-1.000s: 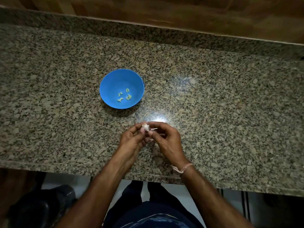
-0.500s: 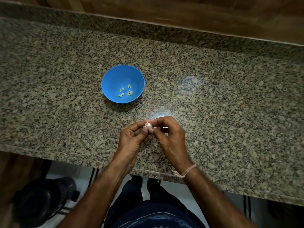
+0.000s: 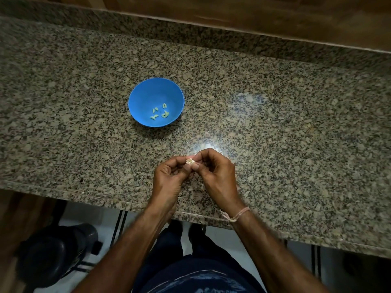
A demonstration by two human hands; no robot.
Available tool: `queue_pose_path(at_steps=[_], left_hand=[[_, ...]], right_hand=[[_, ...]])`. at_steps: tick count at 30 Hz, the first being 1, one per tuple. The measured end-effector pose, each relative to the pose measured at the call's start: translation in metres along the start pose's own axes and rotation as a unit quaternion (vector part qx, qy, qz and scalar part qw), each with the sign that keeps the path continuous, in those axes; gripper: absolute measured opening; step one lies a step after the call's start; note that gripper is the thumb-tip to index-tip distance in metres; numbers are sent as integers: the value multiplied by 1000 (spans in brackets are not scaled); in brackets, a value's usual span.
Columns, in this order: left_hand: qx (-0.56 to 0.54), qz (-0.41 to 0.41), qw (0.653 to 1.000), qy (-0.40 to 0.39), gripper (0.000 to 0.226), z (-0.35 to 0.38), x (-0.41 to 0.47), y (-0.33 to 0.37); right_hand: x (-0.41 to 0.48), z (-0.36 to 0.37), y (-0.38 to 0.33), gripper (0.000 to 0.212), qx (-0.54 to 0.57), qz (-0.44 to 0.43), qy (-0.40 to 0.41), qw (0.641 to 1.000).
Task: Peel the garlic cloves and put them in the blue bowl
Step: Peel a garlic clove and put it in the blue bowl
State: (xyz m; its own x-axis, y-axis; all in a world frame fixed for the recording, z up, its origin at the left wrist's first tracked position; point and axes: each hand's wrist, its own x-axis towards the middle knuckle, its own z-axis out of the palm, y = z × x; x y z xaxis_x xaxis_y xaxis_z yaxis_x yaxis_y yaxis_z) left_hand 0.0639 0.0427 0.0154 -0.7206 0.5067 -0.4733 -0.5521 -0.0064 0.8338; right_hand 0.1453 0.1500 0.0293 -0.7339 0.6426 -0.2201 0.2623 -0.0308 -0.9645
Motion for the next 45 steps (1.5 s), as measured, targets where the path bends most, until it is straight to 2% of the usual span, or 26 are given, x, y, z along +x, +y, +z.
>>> queue_pose_path(at_steps=[4,9,13,16,21,25,27,30,33,36,39,45], left_hand=[[19,-5,1000,6,32,-4,-1,0],[37,-7,999,28,16,-8,2,-4],[40,-14,998,42,14,-9,6,-7],[31,-25,998,52,11,-9,8,-9],[12,-46,997,65,14,-11,15,-18],[49,-41,994,92,12,-12,24,-19],[166,-4,979,118,12,-16,36,-16],[388,92,909,120,11,-19,52,-9],[464,154,867,97,21,-21,60,-6],[512,179,833,105,37,-27,53,-12],[522,168,828,117,36,-32,33,-26],[522,141,836,96,23,-35,15,-40]], right_hand=[[3,4,5,14,-8,19,-8,1000],[9,10,12,14,-24,48,-20,998],[13,13,16,13,-14,65,-22,998],[13,16,17,10,10,68,-3,998],[12,30,21,5,-21,27,45,998],[18,27,32,4,-6,58,58,997],[19,19,39,4,-9,72,65,995],[16,8,49,4,-49,84,50,994],[13,5,58,6,-126,66,29,989],[10,10,62,11,-256,-2,15,967],[9,14,62,19,-320,-38,21,946],[12,16,61,23,-348,-45,28,936]])
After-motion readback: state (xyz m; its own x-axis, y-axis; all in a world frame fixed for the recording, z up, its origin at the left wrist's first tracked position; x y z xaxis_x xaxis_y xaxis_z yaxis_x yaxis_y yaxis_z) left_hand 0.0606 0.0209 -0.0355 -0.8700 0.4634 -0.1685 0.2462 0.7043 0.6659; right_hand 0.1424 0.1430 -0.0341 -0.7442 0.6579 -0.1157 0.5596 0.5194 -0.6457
